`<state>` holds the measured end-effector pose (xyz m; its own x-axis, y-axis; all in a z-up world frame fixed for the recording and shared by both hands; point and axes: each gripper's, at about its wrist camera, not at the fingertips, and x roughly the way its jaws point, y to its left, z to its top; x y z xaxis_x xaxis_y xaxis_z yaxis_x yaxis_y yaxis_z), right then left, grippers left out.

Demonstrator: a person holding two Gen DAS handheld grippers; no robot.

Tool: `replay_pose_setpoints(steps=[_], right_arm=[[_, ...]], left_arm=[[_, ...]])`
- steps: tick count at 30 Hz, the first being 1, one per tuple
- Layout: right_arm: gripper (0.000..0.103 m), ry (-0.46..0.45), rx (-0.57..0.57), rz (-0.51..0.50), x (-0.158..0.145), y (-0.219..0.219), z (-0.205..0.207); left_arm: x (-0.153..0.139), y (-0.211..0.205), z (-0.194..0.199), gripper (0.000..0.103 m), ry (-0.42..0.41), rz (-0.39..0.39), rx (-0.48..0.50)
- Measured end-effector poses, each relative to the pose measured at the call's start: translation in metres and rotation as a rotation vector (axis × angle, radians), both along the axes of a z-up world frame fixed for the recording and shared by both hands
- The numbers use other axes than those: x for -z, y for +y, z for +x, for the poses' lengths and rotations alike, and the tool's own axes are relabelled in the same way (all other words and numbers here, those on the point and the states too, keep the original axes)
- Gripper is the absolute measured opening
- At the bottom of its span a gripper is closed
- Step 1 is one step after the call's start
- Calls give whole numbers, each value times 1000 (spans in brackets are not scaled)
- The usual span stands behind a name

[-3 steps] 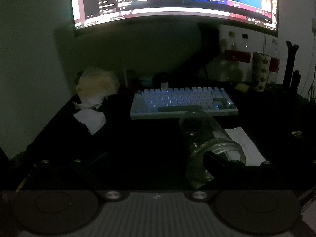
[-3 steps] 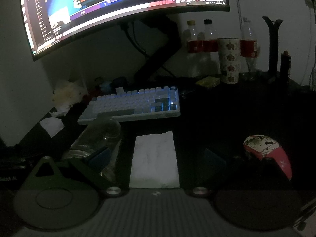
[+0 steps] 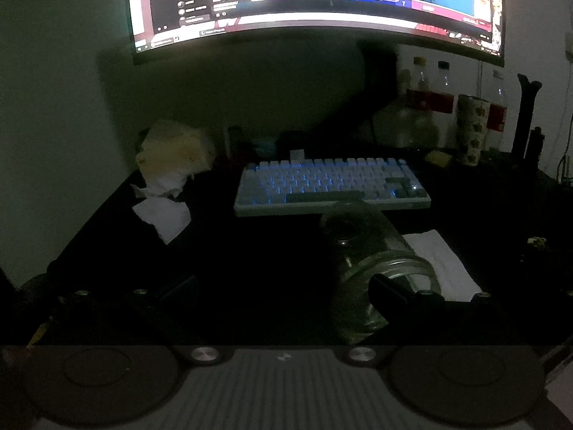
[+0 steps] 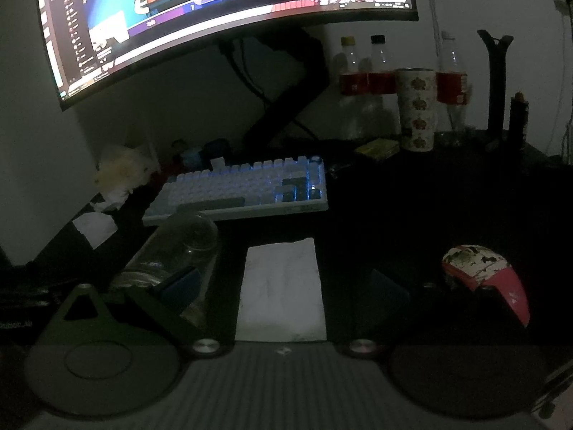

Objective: Clean container
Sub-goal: 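Grasp the clear glass jar by its body with the left gripper and lift it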

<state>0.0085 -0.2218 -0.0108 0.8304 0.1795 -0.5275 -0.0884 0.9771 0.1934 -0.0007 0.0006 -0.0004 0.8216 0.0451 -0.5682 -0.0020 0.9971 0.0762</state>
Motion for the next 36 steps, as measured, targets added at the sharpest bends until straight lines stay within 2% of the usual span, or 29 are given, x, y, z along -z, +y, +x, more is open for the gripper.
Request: replay_pose_setpoints(steps=[12, 27, 36], right_arm=[[103, -7, -9, -5, -1, 0, 0], [103, 0, -19, -7, 2, -1, 1], [103, 16, -39, -31, 4, 0, 17]], left_arm=[[1, -8, 3, 103, 34, 3, -11], [21, -13, 45, 103, 63, 45, -25], [33, -5, 43, 102, 62, 11, -23]])
